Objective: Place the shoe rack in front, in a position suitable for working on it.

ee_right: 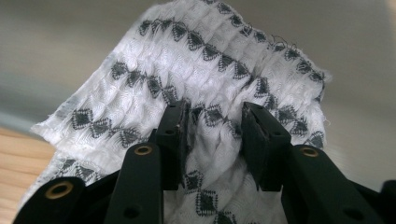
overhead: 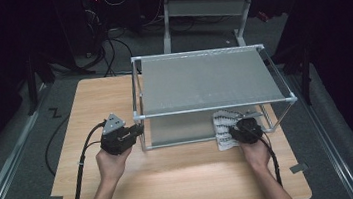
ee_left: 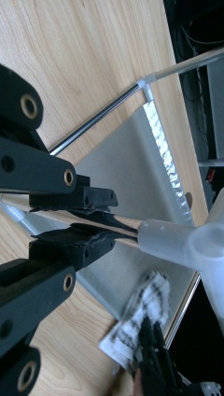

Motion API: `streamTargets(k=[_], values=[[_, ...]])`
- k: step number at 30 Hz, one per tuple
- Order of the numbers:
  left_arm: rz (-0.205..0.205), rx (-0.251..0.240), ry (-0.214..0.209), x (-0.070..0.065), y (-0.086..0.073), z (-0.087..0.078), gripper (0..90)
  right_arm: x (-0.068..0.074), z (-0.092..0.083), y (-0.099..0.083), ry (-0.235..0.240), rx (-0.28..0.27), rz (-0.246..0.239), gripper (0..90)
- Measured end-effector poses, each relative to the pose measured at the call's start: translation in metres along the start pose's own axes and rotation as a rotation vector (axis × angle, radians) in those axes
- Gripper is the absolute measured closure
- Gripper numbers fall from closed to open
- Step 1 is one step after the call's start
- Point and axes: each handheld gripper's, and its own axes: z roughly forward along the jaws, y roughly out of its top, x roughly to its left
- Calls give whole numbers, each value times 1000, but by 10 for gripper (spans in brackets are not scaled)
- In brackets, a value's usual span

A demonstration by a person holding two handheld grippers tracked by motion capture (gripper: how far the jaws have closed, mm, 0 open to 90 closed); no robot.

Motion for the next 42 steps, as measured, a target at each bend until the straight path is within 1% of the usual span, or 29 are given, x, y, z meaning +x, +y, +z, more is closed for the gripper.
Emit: streamTargets(k=[1,2,3,5,6,7,8,9,10,11,12,13,14,15,16,19,22,23,24,25,26,27,31,32,35,36,38,39,42], values=[[2,0,0,0,0,0,792,-7,-1,-2,-18,0,7,622],[2,0,1,0,0,0,793,-14,-2,-3,-39,-1,3,622],[5,0,1,0,0,0,794,-21,-3,-5,-64,16,30,623],[8,0,1,-1,0,0,795,-34,-5,-9,-90,19,57,623],[8,0,1,-1,0,0,795,-34,-5,-9,-90,19,57,623],[9,1,1,-1,0,1,795,-41,-6,-10,-100,23,78,621],[17,5,6,-2,0,1,796,-47,-7,-12,-128,25,90,614],[25,12,5,-4,2,2,798,-55,-7,-15,-132,18,130,579],[28,14,1,-5,3,3,799,-58,-7,-17,-131,10,129,568],[32,16,4,-5,3,4,799,-56,-7,-18,-136,6,144,556],[31,16,6,-6,3,4,801,-55,-6,-19,-140,-5,134,547],[31,16,6,-6,3,4,800,-55,-6,-19,-140,-5,134,547],[25,16,2,-5,3,5,799,-49,-4,-19,-134,-20,143,534],[24,16,2,-5,4,5,799,-46,-4,-18,-120,-18,147,529],[24,16,2,-5,4,5,799,-44,-3,-17,-103,-20,145,527],[25,20,3,-5,4,5,800,-33,0,-13,-73,-16,132,520],[17,22,-1,-4,4,5,799,-16,3,-7,-45,-3,121,518],[16,22,0,-5,4,5,799,-9,5,-5,-27,-4,110,519],[15,22,-1,-5,4,5,799,-2,6,-3,-17,-14,87,520],[15,22,0,-5,4,5,798,5,8,-1,-3,-32,52,520],[15,22,0,-5,4,5,799,5,8,-1,-3,-32,52,520],[15,22,0,-5,4,5,799,24,12,5,31,-28,34,521],[16,23,5,-5,4,5,799,54,19,14,70,-30,7,520],[16,23,7,-6,4,5,800,61,20,16,77,-26,7,521],[15,26,3,-5,4,5,800,79,24,23,101,-27,-23,521],[14,27,3,-5,5,5,800,85,25,25,106,-18,-22,520],[13,28,4,-5,5,5,800,95,27,28,120,-19,-37,521],[12,28,3,-5,5,5,800,100,27,29,133,-21,-31,520],[8,27,5,-5,5,5,799,114,30,32,142,-29,-53,521]])
